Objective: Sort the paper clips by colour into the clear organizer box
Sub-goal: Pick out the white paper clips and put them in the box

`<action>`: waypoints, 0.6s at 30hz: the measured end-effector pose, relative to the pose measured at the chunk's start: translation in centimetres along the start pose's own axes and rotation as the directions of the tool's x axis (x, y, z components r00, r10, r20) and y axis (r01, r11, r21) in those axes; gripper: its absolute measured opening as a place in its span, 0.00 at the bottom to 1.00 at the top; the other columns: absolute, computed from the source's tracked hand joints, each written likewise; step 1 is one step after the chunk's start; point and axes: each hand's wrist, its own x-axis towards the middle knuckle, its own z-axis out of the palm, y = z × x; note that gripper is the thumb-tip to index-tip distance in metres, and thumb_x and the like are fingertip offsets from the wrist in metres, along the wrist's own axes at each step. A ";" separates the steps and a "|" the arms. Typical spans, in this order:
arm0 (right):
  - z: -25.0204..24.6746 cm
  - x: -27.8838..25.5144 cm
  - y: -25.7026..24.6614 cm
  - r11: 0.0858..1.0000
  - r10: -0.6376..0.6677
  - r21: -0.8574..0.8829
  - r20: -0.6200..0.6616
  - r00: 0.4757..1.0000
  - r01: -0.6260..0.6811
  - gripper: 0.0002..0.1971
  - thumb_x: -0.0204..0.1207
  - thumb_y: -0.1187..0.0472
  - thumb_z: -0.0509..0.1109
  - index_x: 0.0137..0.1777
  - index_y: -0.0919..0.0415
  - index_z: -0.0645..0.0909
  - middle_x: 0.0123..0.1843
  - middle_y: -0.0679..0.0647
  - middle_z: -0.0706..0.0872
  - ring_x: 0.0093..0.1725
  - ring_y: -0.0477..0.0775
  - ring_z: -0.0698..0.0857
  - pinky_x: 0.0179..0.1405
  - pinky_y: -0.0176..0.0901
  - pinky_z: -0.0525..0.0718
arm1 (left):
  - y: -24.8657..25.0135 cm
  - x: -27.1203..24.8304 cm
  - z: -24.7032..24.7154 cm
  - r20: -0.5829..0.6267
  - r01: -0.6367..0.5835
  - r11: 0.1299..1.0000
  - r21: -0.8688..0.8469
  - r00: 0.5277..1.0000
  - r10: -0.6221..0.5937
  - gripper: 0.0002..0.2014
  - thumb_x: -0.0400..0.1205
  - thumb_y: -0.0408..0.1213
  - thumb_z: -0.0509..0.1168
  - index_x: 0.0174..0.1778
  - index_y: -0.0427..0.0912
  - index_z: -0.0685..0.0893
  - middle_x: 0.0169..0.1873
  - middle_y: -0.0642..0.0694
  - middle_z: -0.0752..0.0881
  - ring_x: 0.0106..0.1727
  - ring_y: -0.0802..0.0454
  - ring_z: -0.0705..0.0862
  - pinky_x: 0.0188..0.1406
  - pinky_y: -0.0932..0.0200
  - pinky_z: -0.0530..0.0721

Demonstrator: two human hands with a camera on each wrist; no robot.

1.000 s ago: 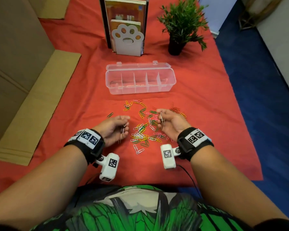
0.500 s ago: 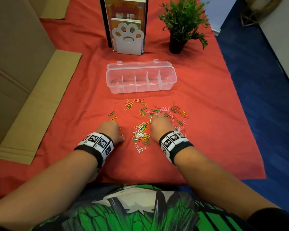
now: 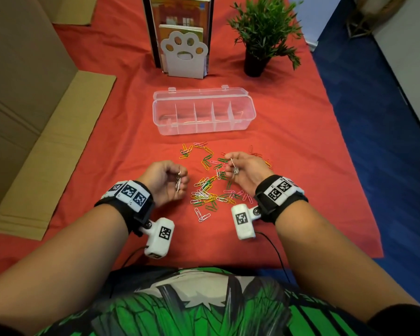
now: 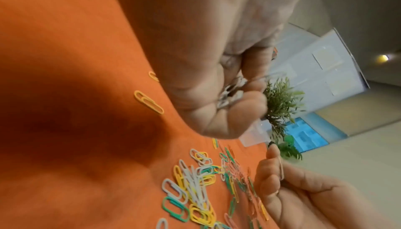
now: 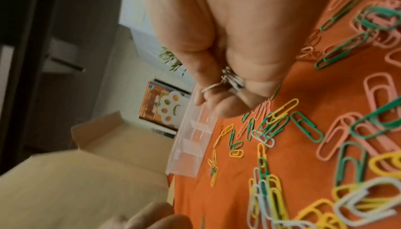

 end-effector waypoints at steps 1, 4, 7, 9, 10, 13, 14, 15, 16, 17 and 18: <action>0.1 0.0 -0.2 0.995 0.028 0.094 -0.004 1.000 -0.027 0.13 0.79 0.72 0.52 0.41 0.64 0.77 0.32 0.56 0.73 0.31 0.50 0.75 0.24 0.34 0.79 | 0.1 0.0 0.0 0.031 -0.023 0.998 -0.051 0.999 0.024 0.07 0.64 0.35 0.54 0.26 0.41 0.77 0.23 0.44 0.79 0.21 0.52 0.77 0.24 0.65 0.79; 0.8 0.7 0.0 0.985 0.068 -0.151 -0.113 0.991 -0.085 0.11 0.78 0.68 0.58 0.35 0.61 0.76 0.31 0.53 0.72 0.28 0.49 0.71 0.24 0.36 0.75 | -0.1 0.8 0.9 -0.033 -0.056 0.997 -0.051 0.998 0.054 0.10 0.73 0.34 0.53 0.32 0.39 0.79 0.22 0.46 0.82 0.20 0.54 0.81 0.24 0.64 0.84; 1.3 1.8 1.1 0.569 -0.098 -0.822 -0.108 0.989 -0.034 0.09 0.76 0.63 0.65 0.35 0.55 0.79 0.41 0.53 0.83 0.40 0.53 0.81 0.44 0.43 0.79 | -1.1 2.6 1.7 -0.199 -0.066 0.969 0.236 0.973 0.115 0.13 0.81 0.41 0.57 0.30 0.45 0.77 0.17 0.52 0.71 0.15 0.60 0.69 0.16 0.71 0.71; 1.1 1.8 1.9 0.358 -0.151 -0.934 -0.062 0.987 -0.004 0.07 0.76 0.64 0.63 0.40 0.57 0.81 0.49 0.56 0.86 0.49 0.53 0.82 0.52 0.41 0.78 | -1.7 3.6 1.6 -0.269 -0.075 0.826 0.559 0.926 0.266 0.15 0.79 0.47 0.63 0.29 0.45 0.78 0.22 0.50 0.73 0.19 0.55 0.69 0.19 0.69 0.67; 0.7 1.8 2.1 0.322 -0.164 -0.947 -0.068 0.984 -0.012 0.08 0.76 0.66 0.62 0.39 0.58 0.81 0.49 0.57 0.86 0.49 0.54 0.82 0.50 0.39 0.77 | -2.0 3.9 1.4 -0.270 -0.060 0.685 0.726 0.891 0.364 0.14 0.78 0.49 0.66 0.29 0.46 0.79 0.25 0.50 0.76 0.23 0.53 0.72 0.22 0.66 0.68; -0.6 1.9 1.9 0.296 -0.228 -0.952 -0.155 0.961 -0.084 0.10 0.74 0.70 0.60 0.45 0.64 0.84 0.54 0.61 0.82 0.53 0.58 0.82 0.53 0.39 0.77 | -2.4 4.0 1.1 -0.152 -0.001 0.266 0.964 0.818 0.555 0.08 0.75 0.47 0.70 0.38 0.46 0.85 0.32 0.50 0.83 0.36 0.53 0.79 0.35 0.63 0.70; -0.9 2.0 1.8 0.269 -0.270 -0.960 -0.157 0.950 -0.082 0.10 0.74 0.70 0.60 0.47 0.65 0.84 0.55 0.62 0.80 0.55 0.61 0.82 0.55 0.41 0.78 | -2.6 4.0 1.0 -0.114 0.003 0.191 0.982 0.812 0.573 0.08 0.74 0.46 0.71 0.39 0.45 0.86 0.34 0.49 0.85 0.38 0.52 0.80 0.37 0.63 0.70; -0.9 2.0 1.6 0.232 -0.308 -0.971 -0.135 0.942 -0.063 0.10 0.74 0.69 0.61 0.47 0.66 0.84 0.53 0.61 0.78 0.56 0.63 0.81 0.56 0.42 0.78 | -2.7 4.0 0.9 -0.093 0.011 0.145 0.989 0.813 0.575 0.07 0.74 0.44 0.71 0.39 0.45 0.86 0.36 0.48 0.87 0.40 0.51 0.82 0.37 0.63 0.70; -0.8 1.9 1.6 0.193 -0.336 -0.980 -0.101 0.936 -0.037 0.09 0.75 0.68 0.61 0.48 0.66 0.83 0.50 0.60 0.76 0.56 0.63 0.81 0.56 0.43 0.77 | -2.8 4.1 0.8 -0.080 0.015 0.117 0.993 0.814 0.576 0.06 0.73 0.43 0.71 0.39 0.45 0.86 0.38 0.47 0.89 0.42 0.49 0.84 0.38 0.63 0.70; -0.4 1.9 1.6 0.154 -0.354 -0.988 -0.061 0.933 -0.006 0.09 0.76 0.66 0.62 0.48 0.67 0.83 0.48 0.59 0.74 0.55 0.63 0.80 0.56 0.43 0.77 | -2.9 4.2 0.6 -0.070 0.016 0.098 0.995 0.818 0.571 0.05 0.74 0.42 0.70 0.39 0.45 0.86 0.39 0.45 0.89 0.44 0.48 0.85 0.38 0.63 0.70; 0.0 1.9 1.7 0.114 -0.359 -0.993 -0.019 0.933 0.023 0.10 0.76 0.64 0.62 0.49 0.68 0.83 0.49 0.60 0.75 0.56 0.64 0.80 0.57 0.44 0.77 | -2.9 4.2 0.6 -0.061 0.016 0.084 0.996 0.823 0.565 0.05 0.75 0.41 0.70 0.40 0.44 0.86 0.40 0.44 0.90 0.45 0.46 0.85 0.38 0.63 0.71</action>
